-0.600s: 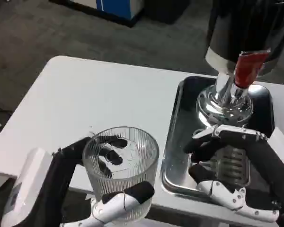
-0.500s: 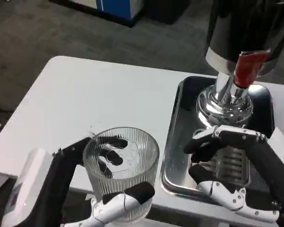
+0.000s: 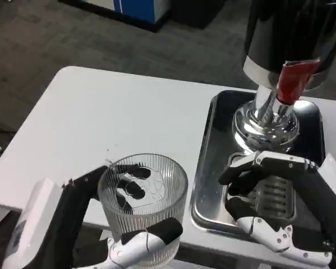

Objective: Grasp the cup under the faucet to collect the drink, then remove the cup.

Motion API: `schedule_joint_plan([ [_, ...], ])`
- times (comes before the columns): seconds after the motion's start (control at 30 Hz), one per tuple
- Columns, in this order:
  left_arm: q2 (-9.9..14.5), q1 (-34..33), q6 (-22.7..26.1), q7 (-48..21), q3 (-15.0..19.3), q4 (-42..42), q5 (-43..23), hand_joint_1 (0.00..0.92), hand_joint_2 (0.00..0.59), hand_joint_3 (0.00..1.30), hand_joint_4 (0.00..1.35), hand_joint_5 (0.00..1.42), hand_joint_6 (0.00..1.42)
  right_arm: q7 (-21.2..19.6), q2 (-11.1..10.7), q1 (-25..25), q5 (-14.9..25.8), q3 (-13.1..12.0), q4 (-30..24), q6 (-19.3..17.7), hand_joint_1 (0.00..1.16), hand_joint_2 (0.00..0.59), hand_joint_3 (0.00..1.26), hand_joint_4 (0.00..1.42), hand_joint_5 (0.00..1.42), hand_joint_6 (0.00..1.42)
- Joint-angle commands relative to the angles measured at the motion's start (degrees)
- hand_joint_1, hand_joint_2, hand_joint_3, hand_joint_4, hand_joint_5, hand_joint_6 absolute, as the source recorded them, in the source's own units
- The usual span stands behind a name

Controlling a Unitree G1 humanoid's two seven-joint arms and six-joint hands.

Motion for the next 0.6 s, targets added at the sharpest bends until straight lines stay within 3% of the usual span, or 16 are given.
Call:
schedule_joint_plan([
  [0.03, 0.0, -0.1, -1.1, 0.2, -0.4, -1.5, -0.3, 0.477, 0.146, 0.64, 0.72, 0.70, 0.56, -0.4, -0.1, 0.6, 0.5, -0.4, -1.1, -0.7, 0.49, 0.348, 0.59, 0.61, 0.61, 0.41],
  [0.6, 0.2, -3.6, -0.1, -0.1, -2.8, -0.2, 0.7, 0.472, 0.143, 0.64, 0.73, 0.70, 0.56, -0.6, 0.2, 0.6, 0.2, -0.4, -0.7, -0.5, 0.49, 0.348, 0.58, 0.63, 0.61, 0.42],
])
